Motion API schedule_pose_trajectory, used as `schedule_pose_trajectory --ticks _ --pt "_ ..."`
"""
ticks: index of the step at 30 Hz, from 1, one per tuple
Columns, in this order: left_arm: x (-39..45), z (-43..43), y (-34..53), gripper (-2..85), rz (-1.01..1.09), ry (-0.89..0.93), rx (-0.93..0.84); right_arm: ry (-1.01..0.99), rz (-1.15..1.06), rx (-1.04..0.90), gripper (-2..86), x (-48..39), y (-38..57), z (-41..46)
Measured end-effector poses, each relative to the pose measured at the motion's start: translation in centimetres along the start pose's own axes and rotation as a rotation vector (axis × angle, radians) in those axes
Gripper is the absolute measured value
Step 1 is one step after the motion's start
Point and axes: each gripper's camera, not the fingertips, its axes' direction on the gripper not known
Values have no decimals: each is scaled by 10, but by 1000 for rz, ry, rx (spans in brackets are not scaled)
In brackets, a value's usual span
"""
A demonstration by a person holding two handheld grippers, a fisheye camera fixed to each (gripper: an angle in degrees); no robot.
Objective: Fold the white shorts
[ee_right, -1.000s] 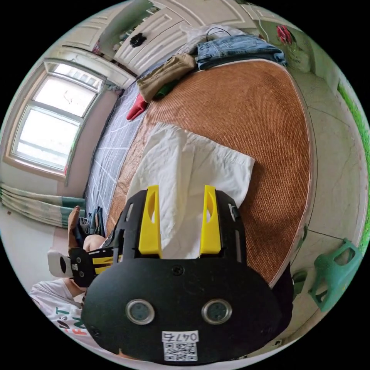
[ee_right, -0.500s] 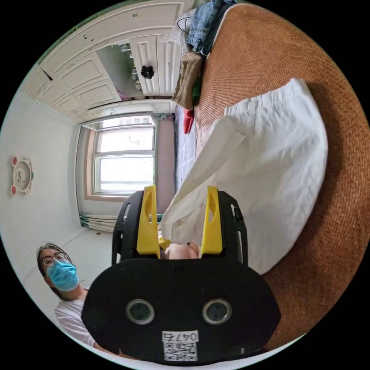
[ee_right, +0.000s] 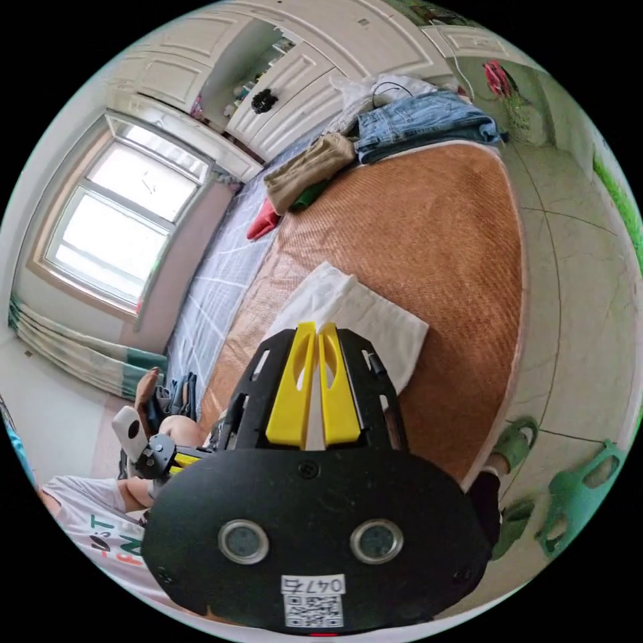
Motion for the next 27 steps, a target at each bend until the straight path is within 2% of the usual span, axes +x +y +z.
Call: schedule_pose_trajectory --ticks 2,5,8,10,11,13,15,17,19,20,22,27 --pt "2 25 -2 21 7 92 -49 41 49 -14 -11 13 7 -6" --pt "23 25 -3 9 97 115 -96 41 108 -49 -11 26 15 -5" --pt "31 -29 -10 -5 164 -22 -2 59 120 -66 -10 22 13 -7" --pt "-3 -67 -12 -9 84 -156 86 101 113 -68 -5 7 7 -14" --pt "-15 -68 -14 -9 64 -157 76 119 112 -70 -2 3 5 -16" --pt "-58 -30 -23 -10 23 -50 -111 242 110 -112 8 -10 -3 -16" --pt "-76 9 -22 -10 -20 -58 -219 323 107 -113 10 -20 -8 -24" --pt "-77 30 -26 -10 -41 -82 -279 407 111 -8 6 -41 -7 -49" --pt "-63 32 -34 -10 -7 -135 -249 407 -28 167 -1 -92 -5 -74" --pt "-60 33 -36 -10 0 -144 -245 383 -91 179 0 -108 -7 -73" --pt "-59 47 -42 -10 12 -164 -261 325 -287 65 4 -166 -26 -43" --pt "-75 75 -39 -10 -30 -122 -302 257 -466 -161 2 -245 -62 43"
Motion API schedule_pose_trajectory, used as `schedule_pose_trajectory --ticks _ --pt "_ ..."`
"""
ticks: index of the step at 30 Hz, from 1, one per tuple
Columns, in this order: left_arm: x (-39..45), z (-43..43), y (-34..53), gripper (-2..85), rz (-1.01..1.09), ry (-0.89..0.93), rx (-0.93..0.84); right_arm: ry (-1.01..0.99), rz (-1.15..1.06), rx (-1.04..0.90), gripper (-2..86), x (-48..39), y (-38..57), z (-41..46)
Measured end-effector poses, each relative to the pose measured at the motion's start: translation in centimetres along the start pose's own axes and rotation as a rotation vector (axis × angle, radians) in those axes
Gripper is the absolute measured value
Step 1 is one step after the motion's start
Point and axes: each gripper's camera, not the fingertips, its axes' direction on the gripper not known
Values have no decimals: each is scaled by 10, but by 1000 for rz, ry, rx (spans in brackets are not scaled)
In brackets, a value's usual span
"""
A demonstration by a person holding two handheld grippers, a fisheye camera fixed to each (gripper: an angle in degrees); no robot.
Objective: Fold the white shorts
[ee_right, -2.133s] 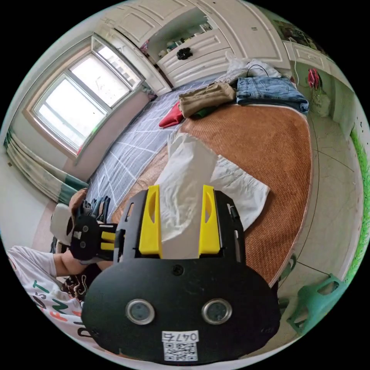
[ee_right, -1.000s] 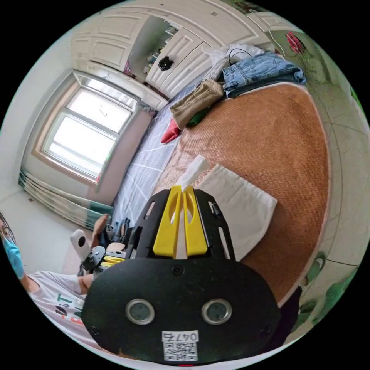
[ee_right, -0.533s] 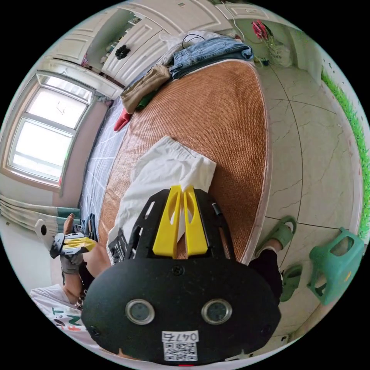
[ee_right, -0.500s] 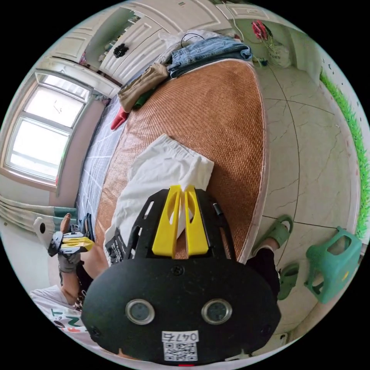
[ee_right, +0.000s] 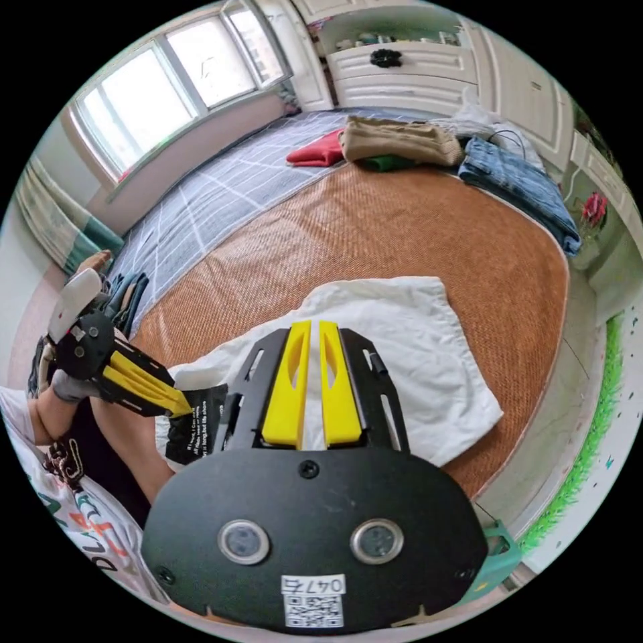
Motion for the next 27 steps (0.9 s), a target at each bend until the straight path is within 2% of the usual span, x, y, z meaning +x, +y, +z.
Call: schedule_pose_trajectory --ticks 4,8,10,13,15,18,20,23,27 --pt "-12 21 2 -10 -23 36 -10 61 -18 -197 -6 -15 -46 52" --pt "-10 32 6 -9 -2 29 -5 7 66 -125 -11 -20 -63 20" --pt "-11 14 22 -8 3 44 97 -43 -16 -45 -10 -53 -64 -9" --pt "-42 -21 58 1 -98 39 264 -105 -137 -82 -8 -101 -57 -18" --pt "-72 -26 81 25 -175 29 310 -148 -191 -77 -1 -130 -45 -30" --pt "-117 -5 103 70 -248 172 287 -215 -326 -9 41 -188 -13 -64" --pt "-136 2 117 72 -277 261 348 -243 -407 -25 64 -227 5 -73" --pt "-157 6 138 61 -306 309 442 -186 -597 -114 74 -288 36 -68" --pt "-177 20 170 41 -342 325 523 31 -845 -170 62 -343 68 -51"
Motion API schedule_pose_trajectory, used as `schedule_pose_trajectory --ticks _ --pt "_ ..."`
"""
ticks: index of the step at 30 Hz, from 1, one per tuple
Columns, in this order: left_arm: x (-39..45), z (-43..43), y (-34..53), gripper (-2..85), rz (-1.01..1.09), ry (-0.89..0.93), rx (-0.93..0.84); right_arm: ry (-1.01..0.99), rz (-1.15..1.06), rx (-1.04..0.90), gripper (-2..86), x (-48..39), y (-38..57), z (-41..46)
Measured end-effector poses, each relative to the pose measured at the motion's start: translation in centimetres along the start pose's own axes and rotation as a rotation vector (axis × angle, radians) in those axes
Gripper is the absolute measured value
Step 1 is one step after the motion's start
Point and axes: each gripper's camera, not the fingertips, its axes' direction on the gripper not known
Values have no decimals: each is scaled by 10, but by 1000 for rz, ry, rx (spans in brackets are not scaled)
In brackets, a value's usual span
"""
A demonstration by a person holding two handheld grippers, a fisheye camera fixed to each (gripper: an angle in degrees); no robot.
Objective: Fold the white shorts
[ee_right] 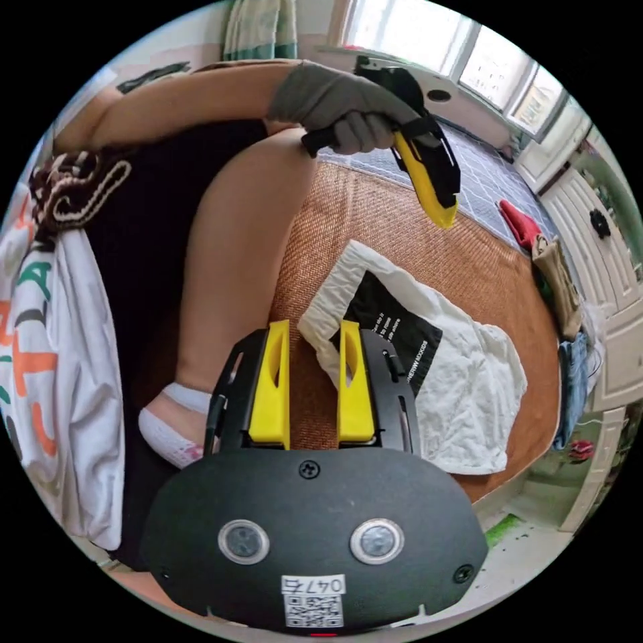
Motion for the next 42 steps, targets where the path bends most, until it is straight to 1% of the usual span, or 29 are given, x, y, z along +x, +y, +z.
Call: schedule_pose_trajectory --ticks 1,4,7,9,11,14,16,17,19,20,22,23,25,26,28,31,35,37,39,42 --pt "-11 -1 8 36 -19 27 16 63 -47 -20 58 -11 -5 4" --pt "-38 -8 26 11 -63 89 68 163 -164 -76 50 -32 -16 15" --pt "-54 -18 40 -3 -86 95 126 264 -282 -99 37 -54 -17 27" --pt "-61 -21 48 -6 -97 93 145 267 -286 -107 24 -58 -17 29" --pt "-68 -24 56 -8 -112 82 168 275 -230 -102 15 -54 -16 29" --pt "-82 -48 76 -10 -173 17 279 191 -38 -10 11 -30 -15 12" --pt "-96 -74 99 -10 -245 -42 397 75 129 157 10 -5 -7 -16" --pt "-100 -79 105 -10 -263 -53 421 39 159 203 10 1 -4 -22" --pt "-114 -95 123 -10 -319 -68 499 -96 278 404 10 24 21 -45" --pt "-116 -98 127 -10 -328 -67 514 -120 324 450 10 31 30 -49" --pt "-122 -102 134 -10 -341 -61 539 -194 559 616 10 64 84 -56" --pt "-123 -101 133 -10 -339 -59 536 -211 628 658 10 72 102 -55" --pt "-120 -95 125 -10 -308 -58 507 -296 899 793 10 104 180 -37" --pt "-118 -93 122 -10 -296 -59 498 -309 955 810 10 110 198 -30" --pt "-106 -82 106 -9 -228 -55 450 -301 1132 788 8 127 259 0" --pt "-86 -58 83 -6 -122 -18 374 -277 1282 709 9 142 312 41" --pt "-77 -17 61 22 -68 60 253 -317 1387 585 18 158 348 93" --pt "-80 10 47 54 -70 118 158 -380 1436 578 40 162 366 121" --pt "-85 23 39 70 -89 138 117 -398 1462 560 61 159 376 136" --pt "-91 37 20 92 -114 159 65 -421 1451 581 81 147 384 153"
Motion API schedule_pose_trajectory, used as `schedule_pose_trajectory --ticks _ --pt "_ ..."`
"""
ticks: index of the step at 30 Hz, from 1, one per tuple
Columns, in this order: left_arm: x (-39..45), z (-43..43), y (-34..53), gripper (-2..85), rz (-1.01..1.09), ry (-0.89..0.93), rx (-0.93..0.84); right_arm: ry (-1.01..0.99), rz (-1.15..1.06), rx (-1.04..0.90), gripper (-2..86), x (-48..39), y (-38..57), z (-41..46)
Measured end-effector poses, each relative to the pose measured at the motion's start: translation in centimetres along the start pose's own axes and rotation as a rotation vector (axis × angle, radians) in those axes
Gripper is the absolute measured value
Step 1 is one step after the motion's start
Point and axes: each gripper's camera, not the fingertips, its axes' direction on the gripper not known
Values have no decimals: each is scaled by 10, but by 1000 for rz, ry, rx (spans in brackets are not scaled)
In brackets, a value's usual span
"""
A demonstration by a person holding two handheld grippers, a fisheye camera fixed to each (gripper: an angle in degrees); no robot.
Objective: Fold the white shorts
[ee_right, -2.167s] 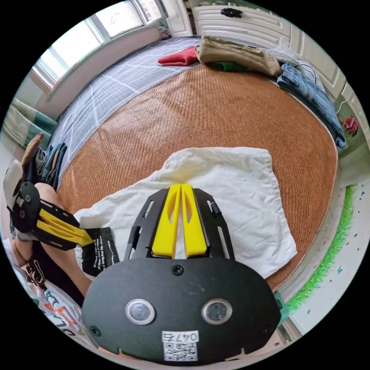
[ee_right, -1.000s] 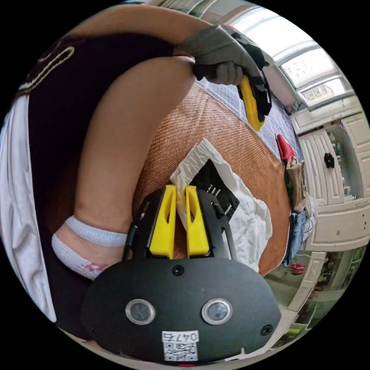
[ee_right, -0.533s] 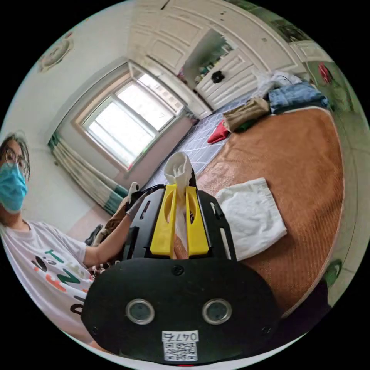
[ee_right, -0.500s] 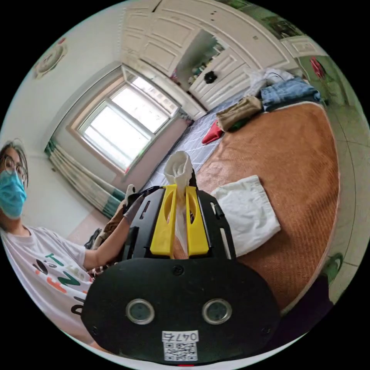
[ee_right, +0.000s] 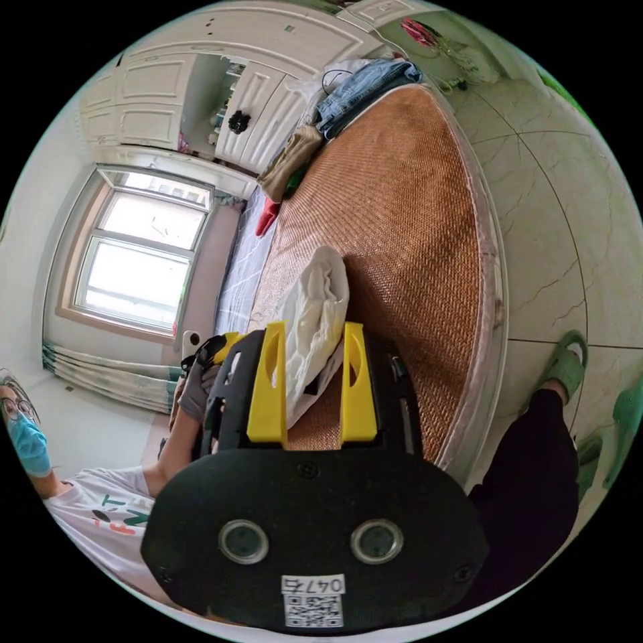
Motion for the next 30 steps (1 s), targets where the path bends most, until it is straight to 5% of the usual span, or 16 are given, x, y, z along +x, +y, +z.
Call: schedule_pose_trajectory --ticks 7,13,17,25,30 --pt "-17 14 -43 110 -64 -56 -50 -37 20 -56 43 32 19 44" --pt "-36 -10 -55 105 -92 93 -36 -51 30 -88 13 49 27 71" --pt "-25 -22 -60 27 -62 104 -79 -43 33 -108 13 52 31 91" --pt "122 -146 -48 -8 274 -198 -36 -116 17 -126 34 54 56 121" --pt "197 -246 -29 -9 327 -187 43 -130 -3 -60 37 46 77 119"
